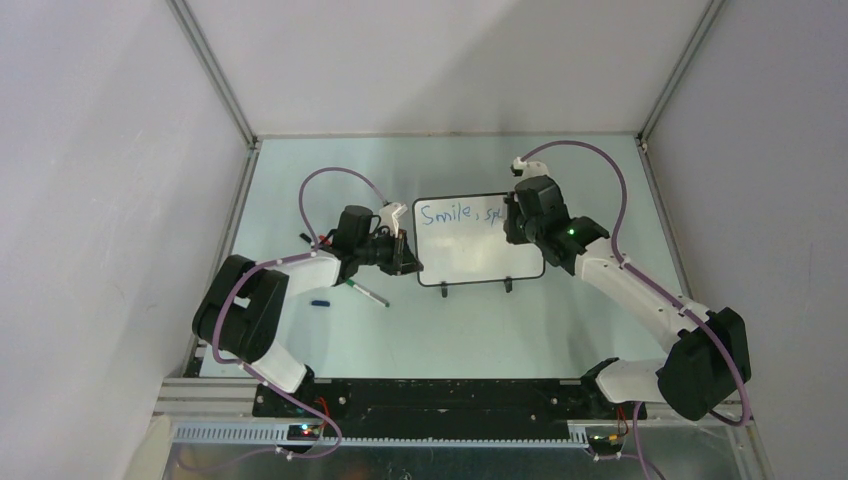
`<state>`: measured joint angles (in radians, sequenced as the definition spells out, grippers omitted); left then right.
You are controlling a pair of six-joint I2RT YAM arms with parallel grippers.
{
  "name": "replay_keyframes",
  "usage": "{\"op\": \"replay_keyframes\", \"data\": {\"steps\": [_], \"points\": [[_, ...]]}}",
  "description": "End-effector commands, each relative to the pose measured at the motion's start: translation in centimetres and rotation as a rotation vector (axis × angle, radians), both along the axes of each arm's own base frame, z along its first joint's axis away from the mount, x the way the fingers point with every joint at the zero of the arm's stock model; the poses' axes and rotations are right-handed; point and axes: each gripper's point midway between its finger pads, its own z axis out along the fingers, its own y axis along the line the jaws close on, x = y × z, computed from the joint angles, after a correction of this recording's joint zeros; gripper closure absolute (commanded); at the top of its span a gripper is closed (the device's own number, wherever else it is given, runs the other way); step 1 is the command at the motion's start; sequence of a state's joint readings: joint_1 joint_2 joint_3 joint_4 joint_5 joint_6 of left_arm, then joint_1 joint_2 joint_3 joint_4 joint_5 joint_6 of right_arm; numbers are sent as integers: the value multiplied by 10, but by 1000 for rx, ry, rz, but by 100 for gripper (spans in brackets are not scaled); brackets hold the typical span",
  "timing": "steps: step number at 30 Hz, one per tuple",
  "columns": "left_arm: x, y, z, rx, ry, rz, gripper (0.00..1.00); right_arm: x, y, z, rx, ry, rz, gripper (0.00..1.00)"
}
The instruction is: Write a sentence on the whiteboard
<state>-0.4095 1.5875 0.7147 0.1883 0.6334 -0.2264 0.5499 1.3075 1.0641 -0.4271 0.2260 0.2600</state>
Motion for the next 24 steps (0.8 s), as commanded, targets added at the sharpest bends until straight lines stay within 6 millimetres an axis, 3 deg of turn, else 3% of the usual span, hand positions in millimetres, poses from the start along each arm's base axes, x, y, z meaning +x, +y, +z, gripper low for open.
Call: {"op": "replay_keyframes", "data": {"steps": [1,24], "points": [[7,-3,13,11,-61,-10,84,10,0,15,32,-59,-8,100],[7,-4,11,14,-59,-13,84,16,1,27,53,-72,-10,100]]}}
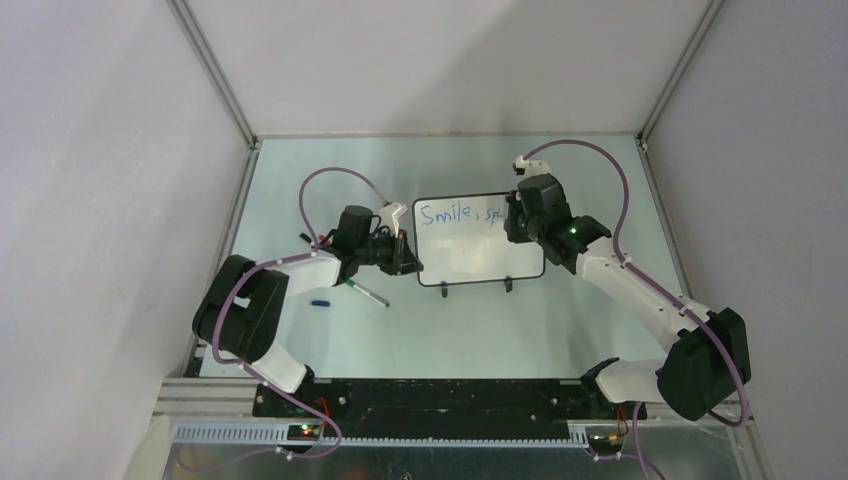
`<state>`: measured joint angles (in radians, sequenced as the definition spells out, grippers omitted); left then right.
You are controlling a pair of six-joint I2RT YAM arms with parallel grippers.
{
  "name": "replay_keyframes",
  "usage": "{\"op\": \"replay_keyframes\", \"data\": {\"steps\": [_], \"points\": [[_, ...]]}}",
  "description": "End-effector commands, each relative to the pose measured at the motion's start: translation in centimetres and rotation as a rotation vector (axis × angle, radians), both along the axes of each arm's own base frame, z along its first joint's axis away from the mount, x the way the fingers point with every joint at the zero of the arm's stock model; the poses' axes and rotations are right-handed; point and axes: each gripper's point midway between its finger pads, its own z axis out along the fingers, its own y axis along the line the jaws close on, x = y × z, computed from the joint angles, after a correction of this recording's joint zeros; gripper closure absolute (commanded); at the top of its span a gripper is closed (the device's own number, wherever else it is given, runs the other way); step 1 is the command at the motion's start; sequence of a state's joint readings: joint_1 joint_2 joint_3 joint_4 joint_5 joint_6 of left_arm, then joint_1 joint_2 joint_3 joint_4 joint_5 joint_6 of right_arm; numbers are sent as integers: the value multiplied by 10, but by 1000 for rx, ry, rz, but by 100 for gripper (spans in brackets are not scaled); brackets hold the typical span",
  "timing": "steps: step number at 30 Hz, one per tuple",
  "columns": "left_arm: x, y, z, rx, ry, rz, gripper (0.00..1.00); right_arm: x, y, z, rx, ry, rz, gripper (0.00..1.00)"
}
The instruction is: Write a sentence on the whiteboard
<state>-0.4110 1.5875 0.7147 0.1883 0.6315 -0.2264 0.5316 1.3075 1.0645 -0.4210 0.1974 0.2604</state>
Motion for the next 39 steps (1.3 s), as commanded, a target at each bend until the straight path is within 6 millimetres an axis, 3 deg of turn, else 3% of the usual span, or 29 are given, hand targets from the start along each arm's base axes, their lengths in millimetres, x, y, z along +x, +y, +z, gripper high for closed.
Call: {"op": "replay_keyframes", "data": {"steps": [1,24,39], "points": [[7,-4,12,13,-58,-13,84,14,2,26,35,-76,-15,100],[7,-4,11,18,-57,-16,84,18,5,31,43,-85,-2,100],[7,-3,10,23,-59,-14,84,21,-6,35,30,-97,-41,100]]}}
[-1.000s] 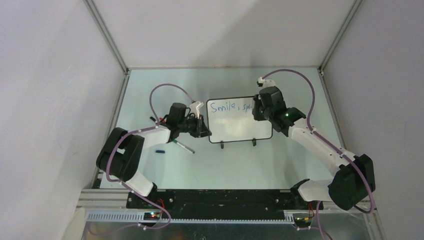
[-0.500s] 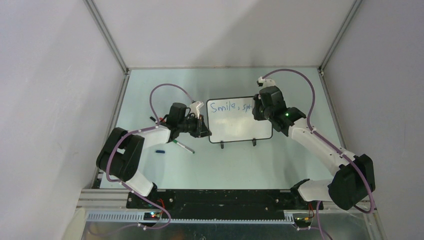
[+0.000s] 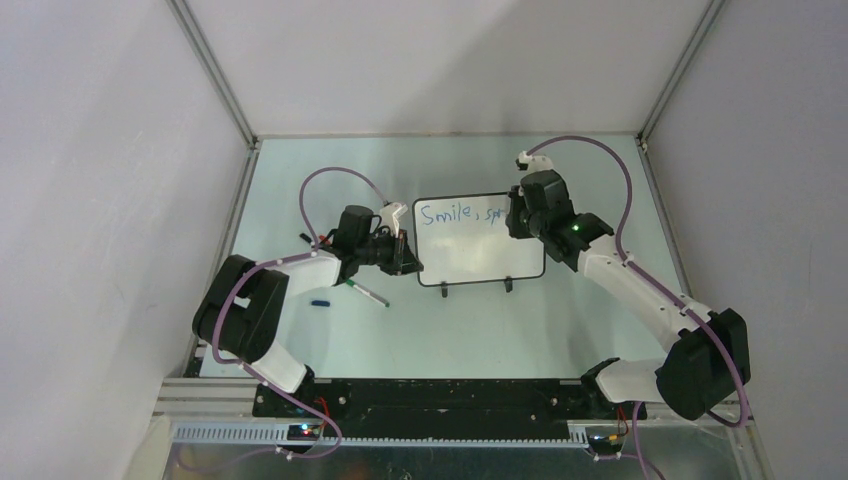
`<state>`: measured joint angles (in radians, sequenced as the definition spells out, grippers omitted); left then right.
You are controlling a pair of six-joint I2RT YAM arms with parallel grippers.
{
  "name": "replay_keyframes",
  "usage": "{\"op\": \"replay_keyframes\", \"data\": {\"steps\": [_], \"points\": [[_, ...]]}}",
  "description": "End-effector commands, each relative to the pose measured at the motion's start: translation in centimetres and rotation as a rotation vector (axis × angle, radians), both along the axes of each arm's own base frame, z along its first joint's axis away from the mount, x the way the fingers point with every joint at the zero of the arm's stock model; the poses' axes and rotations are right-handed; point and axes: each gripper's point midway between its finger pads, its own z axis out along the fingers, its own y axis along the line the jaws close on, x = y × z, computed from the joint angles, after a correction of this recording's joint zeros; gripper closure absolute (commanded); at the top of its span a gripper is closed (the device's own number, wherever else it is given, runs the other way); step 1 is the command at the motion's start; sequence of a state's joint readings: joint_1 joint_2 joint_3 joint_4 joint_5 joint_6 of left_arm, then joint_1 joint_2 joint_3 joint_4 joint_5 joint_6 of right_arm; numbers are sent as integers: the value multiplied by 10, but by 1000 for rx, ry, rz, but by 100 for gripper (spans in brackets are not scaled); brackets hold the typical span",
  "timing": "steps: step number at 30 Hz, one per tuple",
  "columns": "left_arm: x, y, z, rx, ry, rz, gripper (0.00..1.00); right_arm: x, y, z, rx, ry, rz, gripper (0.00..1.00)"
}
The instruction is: Write a sentence on the whiteboard
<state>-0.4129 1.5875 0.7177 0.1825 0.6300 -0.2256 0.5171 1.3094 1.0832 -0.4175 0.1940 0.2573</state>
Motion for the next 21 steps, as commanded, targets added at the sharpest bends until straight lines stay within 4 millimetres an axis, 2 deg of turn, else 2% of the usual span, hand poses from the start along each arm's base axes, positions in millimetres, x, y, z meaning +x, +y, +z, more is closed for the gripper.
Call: {"op": "replay_keyframes", "data": {"steps": [1,13,21], "points": [[7,-3,10,22,-59,-13,84,15,-5,27,19,-78,-37,100],[7,-2,10,23,-61,-11,85,14,-11,30,26,-78,-53,100],[7,-2,11,28,-64,-11,85,-3,-4,55,92,-135,7,100]]}}
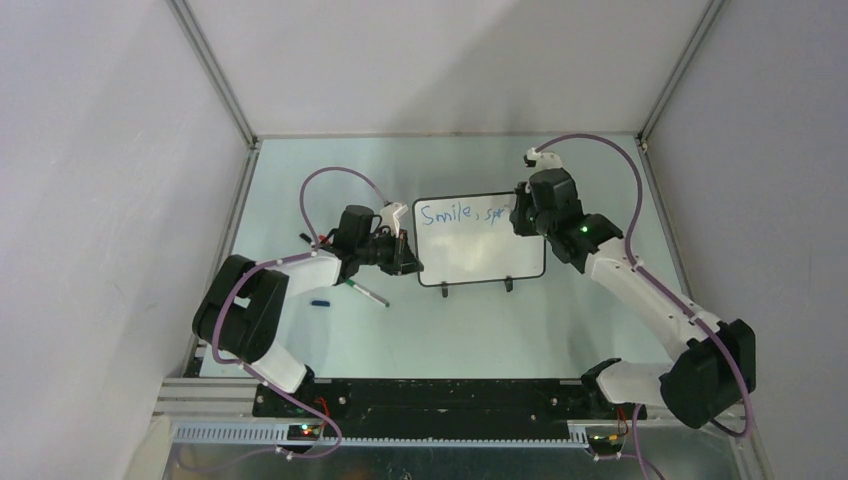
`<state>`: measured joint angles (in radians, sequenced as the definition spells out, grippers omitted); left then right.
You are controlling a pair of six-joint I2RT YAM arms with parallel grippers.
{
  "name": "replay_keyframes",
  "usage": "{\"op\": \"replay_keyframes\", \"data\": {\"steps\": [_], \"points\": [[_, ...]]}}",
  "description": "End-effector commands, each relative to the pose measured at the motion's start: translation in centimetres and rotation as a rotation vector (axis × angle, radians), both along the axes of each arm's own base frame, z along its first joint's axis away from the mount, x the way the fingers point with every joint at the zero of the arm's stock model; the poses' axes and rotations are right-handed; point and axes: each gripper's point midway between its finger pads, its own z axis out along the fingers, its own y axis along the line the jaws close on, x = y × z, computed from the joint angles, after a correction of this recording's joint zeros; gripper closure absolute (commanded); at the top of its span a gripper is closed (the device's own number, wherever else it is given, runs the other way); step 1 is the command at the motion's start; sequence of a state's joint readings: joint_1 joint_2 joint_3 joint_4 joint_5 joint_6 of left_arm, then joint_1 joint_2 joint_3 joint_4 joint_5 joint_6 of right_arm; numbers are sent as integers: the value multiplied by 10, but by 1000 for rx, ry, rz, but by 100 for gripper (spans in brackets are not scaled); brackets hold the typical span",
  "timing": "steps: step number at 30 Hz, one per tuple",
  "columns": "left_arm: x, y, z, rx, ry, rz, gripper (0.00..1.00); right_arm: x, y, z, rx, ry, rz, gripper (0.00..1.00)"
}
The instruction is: Write a sentence on the whiteboard
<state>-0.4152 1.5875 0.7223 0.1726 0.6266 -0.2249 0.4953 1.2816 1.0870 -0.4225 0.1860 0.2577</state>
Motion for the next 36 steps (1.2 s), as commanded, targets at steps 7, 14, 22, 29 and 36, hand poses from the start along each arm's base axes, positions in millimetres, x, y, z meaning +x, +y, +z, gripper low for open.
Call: {"op": "replay_keyframes", "data": {"steps": [7,14,22,29,36], "points": [[7,-1,11,26,-66,-10,85,-10,-6,40,64,-130,1,100],[8,-1,11,28,-67,-9,85,-6,-6,18,40,-63,-12,100],[7,-1,9,33,-59,-8,100,-4,-5,5,26,-40,-14,100],[5,-1,10,26,-64,-15,100,-5,-6,5,30,-56,-25,100],[4,2,10,34,-79,-11,100,-11,-10,15,59,-120,-37,100]]}}
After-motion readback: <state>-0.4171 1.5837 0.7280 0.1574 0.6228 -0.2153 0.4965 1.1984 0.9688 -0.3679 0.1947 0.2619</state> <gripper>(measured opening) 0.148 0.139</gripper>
